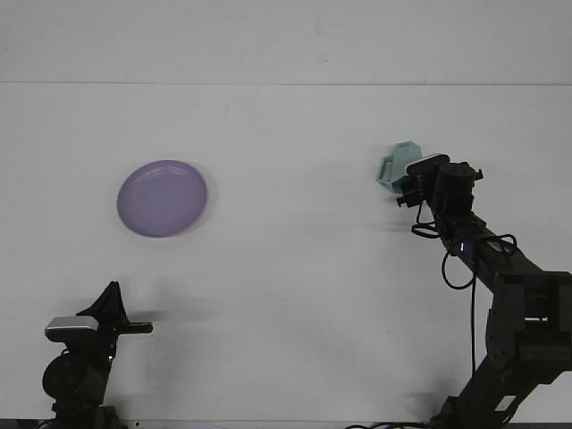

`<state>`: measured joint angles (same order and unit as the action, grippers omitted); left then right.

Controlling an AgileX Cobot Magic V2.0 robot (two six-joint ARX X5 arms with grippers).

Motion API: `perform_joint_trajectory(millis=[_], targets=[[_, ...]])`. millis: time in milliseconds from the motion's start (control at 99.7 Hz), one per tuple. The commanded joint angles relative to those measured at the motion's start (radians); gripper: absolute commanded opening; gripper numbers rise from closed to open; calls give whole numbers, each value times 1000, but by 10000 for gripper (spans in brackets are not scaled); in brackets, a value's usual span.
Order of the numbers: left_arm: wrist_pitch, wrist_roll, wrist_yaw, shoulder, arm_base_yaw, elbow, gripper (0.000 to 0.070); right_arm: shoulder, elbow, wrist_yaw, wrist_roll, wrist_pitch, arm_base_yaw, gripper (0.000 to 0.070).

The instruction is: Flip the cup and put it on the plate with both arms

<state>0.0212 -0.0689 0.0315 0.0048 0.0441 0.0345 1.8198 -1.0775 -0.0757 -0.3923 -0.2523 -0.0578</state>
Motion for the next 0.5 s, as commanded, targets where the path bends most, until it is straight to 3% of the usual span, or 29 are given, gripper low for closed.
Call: perform_joint_trajectory(millis=[0, 50, 241, 391, 491], targets=[[11, 1, 1, -1, 2, -21, 15, 36, -37, -2, -5, -8, -8, 483], [11, 1, 1, -1, 2, -21, 16, 45, -47, -2, -5, -8, -9, 462], [11, 0, 1, -1, 2, -21, 15, 49, -52, 29, -6, -17, -9, 174], [11, 0, 1, -1, 2, -21, 15, 49, -52, 35, -10, -24, -9, 8], [11, 1, 1, -1, 2, -21, 15, 49, -52, 35, -18, -36, -9, 4]])
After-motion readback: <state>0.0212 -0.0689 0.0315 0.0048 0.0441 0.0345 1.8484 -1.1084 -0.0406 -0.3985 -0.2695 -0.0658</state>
